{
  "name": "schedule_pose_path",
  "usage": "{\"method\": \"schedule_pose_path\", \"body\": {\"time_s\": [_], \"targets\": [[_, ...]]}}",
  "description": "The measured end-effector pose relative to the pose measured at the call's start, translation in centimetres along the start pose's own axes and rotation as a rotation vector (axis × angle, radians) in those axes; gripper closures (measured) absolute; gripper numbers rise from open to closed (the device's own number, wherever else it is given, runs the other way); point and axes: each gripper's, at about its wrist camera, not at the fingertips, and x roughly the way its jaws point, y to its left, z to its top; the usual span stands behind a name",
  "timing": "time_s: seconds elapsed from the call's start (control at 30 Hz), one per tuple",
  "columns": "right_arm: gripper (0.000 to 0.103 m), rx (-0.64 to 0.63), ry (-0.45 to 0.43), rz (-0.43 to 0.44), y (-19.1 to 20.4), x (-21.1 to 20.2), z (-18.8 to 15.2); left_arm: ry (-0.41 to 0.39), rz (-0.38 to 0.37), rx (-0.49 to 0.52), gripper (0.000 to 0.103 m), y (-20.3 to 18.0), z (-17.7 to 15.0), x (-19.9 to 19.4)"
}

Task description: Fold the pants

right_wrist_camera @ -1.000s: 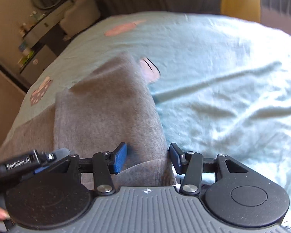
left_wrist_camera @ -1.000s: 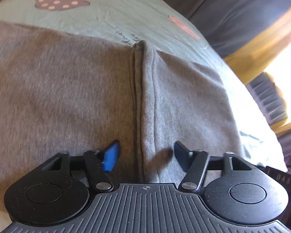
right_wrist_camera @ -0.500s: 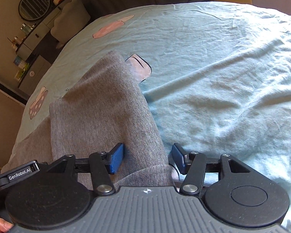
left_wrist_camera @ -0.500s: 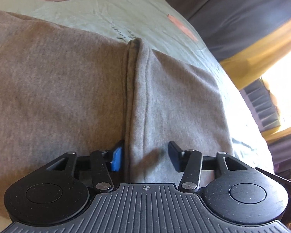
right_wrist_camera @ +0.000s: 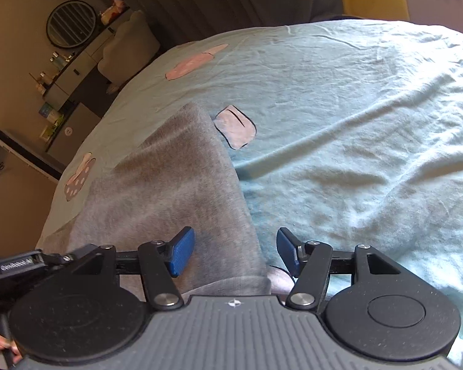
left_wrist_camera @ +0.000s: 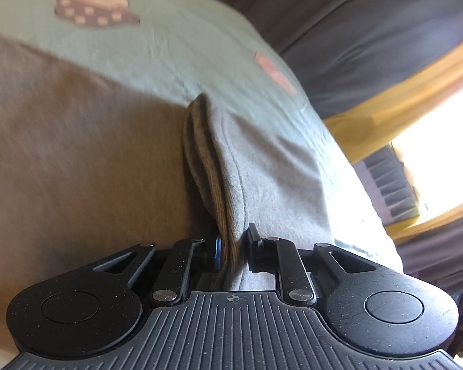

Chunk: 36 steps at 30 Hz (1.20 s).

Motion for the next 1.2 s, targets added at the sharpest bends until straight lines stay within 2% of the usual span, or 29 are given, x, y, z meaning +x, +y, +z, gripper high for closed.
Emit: {"method": "schedule_pose_path", "body": {"time_s": [0.17, 0.27, 0.33, 0.4, 0.47, 0.57, 0.6, 0.73, 0.83, 0.87, 0.93, 1.07, 1.13, 1.2], "targets": [[0.043, -0.011, 0.010, 0.000, 0.3, 0.2, 0.1, -0.056, 0.112, 0.092, 0.085, 1.4, 0.3, -3.6], [0.042, -0.016, 0.016, 0.002, 0.4, 0.4, 0.1, -0.083, 0.241, 0.130, 0.085, 3.2, 0.0, -5.0], [0.042, -0.020, 0.027, 0.003, 0.5, 0.7, 0.1, -0.088, 0.302, 0.113, 0.082, 4.7, -0.1, -5.3], [0.042, -0.028, 0.034, 0.002, 0.6, 0.9, 0.1, -0.073, 0.278, 0.061, 0.081, 6.2, -0.4, -5.3], [0.042, -0.039, 0.039, 0.001, 0.9, 1.0, 0.0, -0.074, 0.243, 0.014, 0.075, 7.3, -0.4, -5.4], [0.042, -0.053, 0.038, -0.008, 1.2, 1.0, -0.1, -0.075, 0.203, -0.013, 0.058, 7.8, -0.1, -5.0], [0.042, -0.056, 0.037, -0.010, 1.2, 1.0, -0.1, -0.072, 0.194, -0.025, 0.056, 8.0, 0.0, -4.7], [0.042, -0.063, 0.035, -0.017, 1.4, 1.0, -0.2, -0.079, 0.165, -0.098, 0.062, 9.1, 1.0, -2.8], [0.042, -0.077, 0.029, -0.028, 1.5, 0.9, -0.2, -0.078, 0.137, -0.155, 0.079, 9.8, 1.7, -2.5], [0.042, -0.081, 0.026, -0.028, 1.6, 0.9, -0.1, -0.076, 0.131, -0.167, 0.081, 9.9, 1.8, -2.6], [0.042, -0.092, 0.017, -0.035, 1.8, 0.8, -0.2, -0.113, 0.133, -0.134, 0.084, 9.1, 1.6, -3.3], [0.042, -0.115, 0.006, -0.034, 2.1, 0.6, -0.3, -0.290, 0.223, 0.061, 0.085, 5.5, -0.3, -6.7], [0.042, -0.130, 0.006, -0.033, 2.3, 0.5, -0.4, -0.307, 0.290, 0.107, 0.083, 5.3, -0.6, -7.6], [0.043, -0.155, 0.011, -0.035, 2.8, 0.5, -0.4, -0.294, 0.340, 0.102, 0.079, 6.2, -0.5, -7.8]]}}
